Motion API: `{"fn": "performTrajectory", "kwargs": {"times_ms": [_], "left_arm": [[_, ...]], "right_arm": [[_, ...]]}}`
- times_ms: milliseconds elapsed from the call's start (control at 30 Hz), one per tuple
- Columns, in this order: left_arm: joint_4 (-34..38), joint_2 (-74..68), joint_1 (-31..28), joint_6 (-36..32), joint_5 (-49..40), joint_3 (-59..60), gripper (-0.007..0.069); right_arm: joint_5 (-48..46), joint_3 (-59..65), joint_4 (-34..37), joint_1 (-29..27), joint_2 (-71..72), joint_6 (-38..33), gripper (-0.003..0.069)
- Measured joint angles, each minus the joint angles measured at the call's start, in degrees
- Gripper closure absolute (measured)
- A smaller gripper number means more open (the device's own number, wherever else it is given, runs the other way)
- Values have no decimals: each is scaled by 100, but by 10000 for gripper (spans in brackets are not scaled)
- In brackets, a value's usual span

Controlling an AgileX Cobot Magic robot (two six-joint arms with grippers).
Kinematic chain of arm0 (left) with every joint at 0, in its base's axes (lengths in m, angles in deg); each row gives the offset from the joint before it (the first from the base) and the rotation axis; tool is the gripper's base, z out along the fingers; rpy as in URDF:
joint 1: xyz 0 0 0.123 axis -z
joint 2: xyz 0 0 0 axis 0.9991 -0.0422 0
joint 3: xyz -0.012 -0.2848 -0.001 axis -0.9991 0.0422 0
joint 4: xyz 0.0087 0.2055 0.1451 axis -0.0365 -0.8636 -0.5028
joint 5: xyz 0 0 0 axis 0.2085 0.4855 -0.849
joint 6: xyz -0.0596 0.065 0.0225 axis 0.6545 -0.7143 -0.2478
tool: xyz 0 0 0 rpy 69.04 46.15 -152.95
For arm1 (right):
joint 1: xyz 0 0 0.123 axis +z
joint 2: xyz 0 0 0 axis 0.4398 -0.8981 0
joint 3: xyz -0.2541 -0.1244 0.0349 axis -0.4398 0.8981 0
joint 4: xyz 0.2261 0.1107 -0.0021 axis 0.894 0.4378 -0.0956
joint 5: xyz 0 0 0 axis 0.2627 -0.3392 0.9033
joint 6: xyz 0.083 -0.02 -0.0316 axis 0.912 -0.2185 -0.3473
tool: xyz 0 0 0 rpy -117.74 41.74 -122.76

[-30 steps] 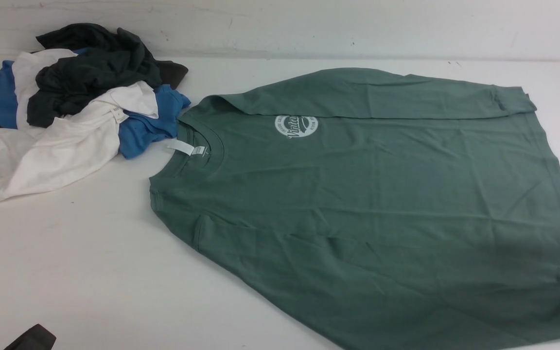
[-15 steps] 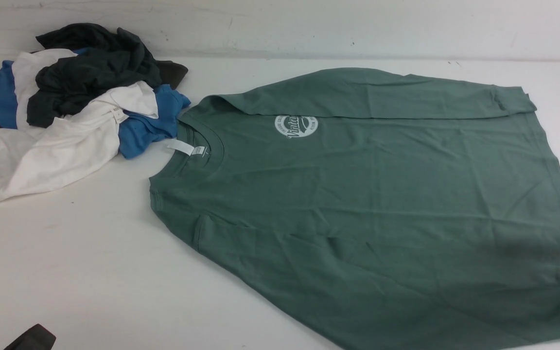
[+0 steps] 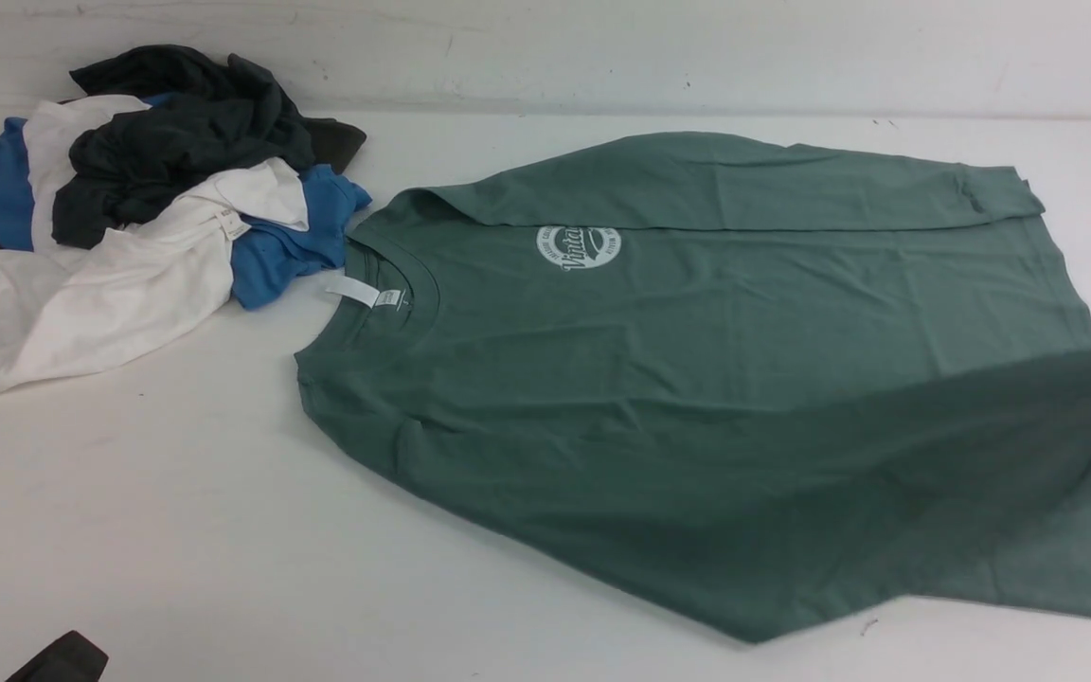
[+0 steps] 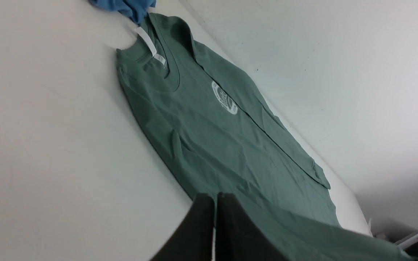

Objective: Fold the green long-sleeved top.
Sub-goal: Drag the cuff with your right arm and place it in the center of the right edge of the fabric, then hold the cuff with your right arm as far away from the cuff

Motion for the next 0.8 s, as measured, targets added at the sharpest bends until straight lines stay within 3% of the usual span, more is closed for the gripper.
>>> {"fn": "performTrajectory", "kwargs": {"times_ms": [133,367,467,633,700,800], "left_arm": [[62,0,0,-5,82,0,625],[255,0,0,-5,279,-195,625],[250,-158,0,-31,35,-658,625],[-104,-1223,0,-237,-891,-1603,625],[-430,-1937,0,-335,-1546,-2089,625],[-1040,-3051,0,-576,-2474,-2827,625]], "right_arm": [[178,-655,24,219,-46,-19,662],[1385,-1002,37,532,-676,31,645],[1787,-1043,9,545,-1226,157,565],[1878,-1242,-249,545,-1659,605,354],[1635,-1383,-331,545,-1639,779,275],[904,-1715,-402,545,-1577,855,239]]}}
